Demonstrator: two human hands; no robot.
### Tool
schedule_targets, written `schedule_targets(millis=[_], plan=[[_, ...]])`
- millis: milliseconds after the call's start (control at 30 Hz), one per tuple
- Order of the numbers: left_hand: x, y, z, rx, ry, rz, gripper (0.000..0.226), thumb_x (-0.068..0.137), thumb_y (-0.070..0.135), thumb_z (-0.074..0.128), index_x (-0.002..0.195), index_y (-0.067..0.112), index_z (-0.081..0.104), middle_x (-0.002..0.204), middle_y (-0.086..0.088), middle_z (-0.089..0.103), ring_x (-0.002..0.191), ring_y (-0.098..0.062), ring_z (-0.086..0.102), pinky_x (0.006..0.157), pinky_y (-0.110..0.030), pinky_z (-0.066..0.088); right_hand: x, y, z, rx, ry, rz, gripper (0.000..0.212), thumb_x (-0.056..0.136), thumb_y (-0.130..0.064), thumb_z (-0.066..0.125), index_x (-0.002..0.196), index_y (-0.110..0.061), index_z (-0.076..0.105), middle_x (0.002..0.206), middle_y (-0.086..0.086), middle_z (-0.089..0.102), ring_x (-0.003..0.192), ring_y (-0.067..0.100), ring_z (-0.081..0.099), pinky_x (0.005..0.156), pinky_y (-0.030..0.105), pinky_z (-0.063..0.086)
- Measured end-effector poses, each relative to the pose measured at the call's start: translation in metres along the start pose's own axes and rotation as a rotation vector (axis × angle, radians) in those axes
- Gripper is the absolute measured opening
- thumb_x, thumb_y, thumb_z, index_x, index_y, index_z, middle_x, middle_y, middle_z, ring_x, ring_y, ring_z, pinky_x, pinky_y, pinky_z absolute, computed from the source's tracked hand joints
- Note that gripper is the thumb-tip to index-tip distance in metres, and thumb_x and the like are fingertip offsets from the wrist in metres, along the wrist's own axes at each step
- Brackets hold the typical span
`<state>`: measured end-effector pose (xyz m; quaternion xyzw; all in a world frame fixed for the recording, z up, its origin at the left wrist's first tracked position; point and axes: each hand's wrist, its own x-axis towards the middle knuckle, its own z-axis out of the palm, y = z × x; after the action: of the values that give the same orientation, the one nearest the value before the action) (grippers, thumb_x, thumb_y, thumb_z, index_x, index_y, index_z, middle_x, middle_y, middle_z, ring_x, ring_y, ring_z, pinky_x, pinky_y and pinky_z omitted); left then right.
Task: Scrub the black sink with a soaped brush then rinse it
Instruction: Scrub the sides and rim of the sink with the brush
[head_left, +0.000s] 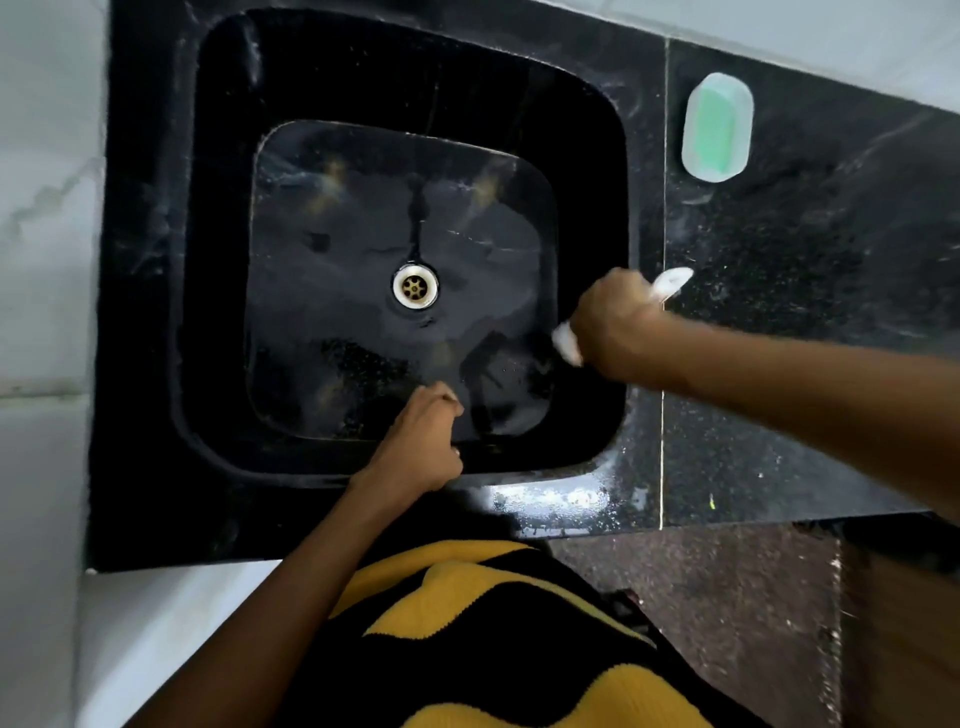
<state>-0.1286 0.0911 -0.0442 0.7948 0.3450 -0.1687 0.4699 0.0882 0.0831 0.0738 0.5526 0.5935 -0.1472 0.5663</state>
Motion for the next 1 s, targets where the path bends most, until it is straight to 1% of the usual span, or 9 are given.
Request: schedule_targets(millis=[100,200,300,367,500,700,800,900,1000], plan=[[0.002,0.005,0.004,-0.008,0.027,0.012,0.048,0.076,0.004,0.070,0.123,0.003,0.061,0.126,0.001,0.048,0.120,-0.018,0.043,0.097,-0.016,0.033,-0.017,-0.065,0.018,0.019,-0.128,-0.298,0.029,0.095,-0.031,0.049,0.118,-0.019,0.064,0.123,0.004,0.063,0.111,0.028,0.061,0.080,0.033,0.047],[0.000,0.008,0.009,-0.017,0.085,-0.026,0.040,0.074,0.002,0.065,0.114,0.003,0.064,0.120,-0.002,0.050,0.116,-0.022,0.046,0.100,-0.029,0.044,-0.019,-0.077,0.003,0.260,-0.028,-0.401,0.020,0.090,-0.018,0.055,0.106,-0.018,0.066,0.110,0.003,0.067,0.098,0.026,0.066,0.072,0.031,0.047],[-0.001,0.010,0.008,-0.038,0.148,-0.074,0.028,0.075,0.002,0.060,0.103,0.004,0.067,0.114,-0.006,0.054,0.108,-0.024,0.048,0.088,-0.031,0.046,-0.010,-0.081,-0.021,0.447,0.056,-0.451,0.007,0.082,-0.011,0.058,0.085,-0.018,0.059,0.084,0.001,0.064,0.073,0.024,0.060,0.067,0.032,0.052],[-0.001,0.009,0.006,-0.053,0.175,-0.086,0.034,0.072,-0.002,0.061,0.105,0.002,0.068,0.114,-0.008,0.056,0.107,-0.024,0.050,0.088,-0.031,0.046,-0.008,-0.079,-0.018,0.475,0.020,-0.407,0.006,0.085,-0.015,0.056,0.088,-0.016,0.061,0.083,0.000,0.063,0.077,0.024,0.064,0.067,0.033,0.053],[-0.001,0.006,0.008,-0.059,0.183,-0.099,0.047,0.070,-0.008,0.058,0.116,-0.001,0.064,0.119,-0.006,0.055,0.110,-0.023,0.047,0.093,-0.031,0.048,-0.008,-0.037,0.027,0.144,-0.132,-0.186,0.028,0.090,-0.029,0.058,0.114,-0.016,0.065,0.118,0.003,0.066,0.108,0.026,0.064,0.077,0.033,0.049],[0.005,0.020,0.018,-0.068,0.135,-0.020,0.037,0.076,-0.003,0.064,0.113,0.004,0.067,0.116,-0.004,0.057,0.111,-0.020,0.050,0.089,-0.016,0.036,0.053,0.053,-0.002,0.222,-0.037,0.285,0.028,0.087,-0.028,0.054,0.112,-0.023,0.067,0.105,0.002,0.066,0.095,0.022,0.066,0.074,0.027,0.046],[0.008,0.026,0.023,-0.080,0.100,0.005,0.035,0.077,-0.001,0.065,0.112,0.004,0.067,0.117,-0.003,0.057,0.112,-0.018,0.050,0.092,-0.017,0.039,0.061,0.036,-0.005,0.163,0.042,0.204,0.031,0.090,-0.028,0.052,0.118,-0.025,0.065,0.109,-0.001,0.066,0.096,0.021,0.065,0.064,0.028,0.039],[0.008,0.023,0.026,-0.073,0.110,0.009,0.036,0.076,-0.001,0.063,0.111,0.004,0.067,0.116,-0.003,0.057,0.112,-0.018,0.050,0.095,-0.022,0.043,0.017,-0.031,0.020,0.107,-0.173,-0.149,0.030,0.089,-0.032,0.056,0.113,-0.017,0.067,0.115,0.002,0.065,0.108,0.025,0.062,0.079,0.029,0.041],[0.006,0.021,0.026,-0.055,0.135,0.019,0.035,0.076,-0.001,0.061,0.111,0.002,0.067,0.117,-0.005,0.057,0.113,-0.019,0.050,0.097,-0.026,0.044,0.021,0.006,0.009,0.066,-0.103,0.015,0.036,0.089,-0.036,0.055,0.118,-0.017,0.064,0.120,0.006,0.064,0.112,0.026,0.061,0.090,0.032,0.045]])
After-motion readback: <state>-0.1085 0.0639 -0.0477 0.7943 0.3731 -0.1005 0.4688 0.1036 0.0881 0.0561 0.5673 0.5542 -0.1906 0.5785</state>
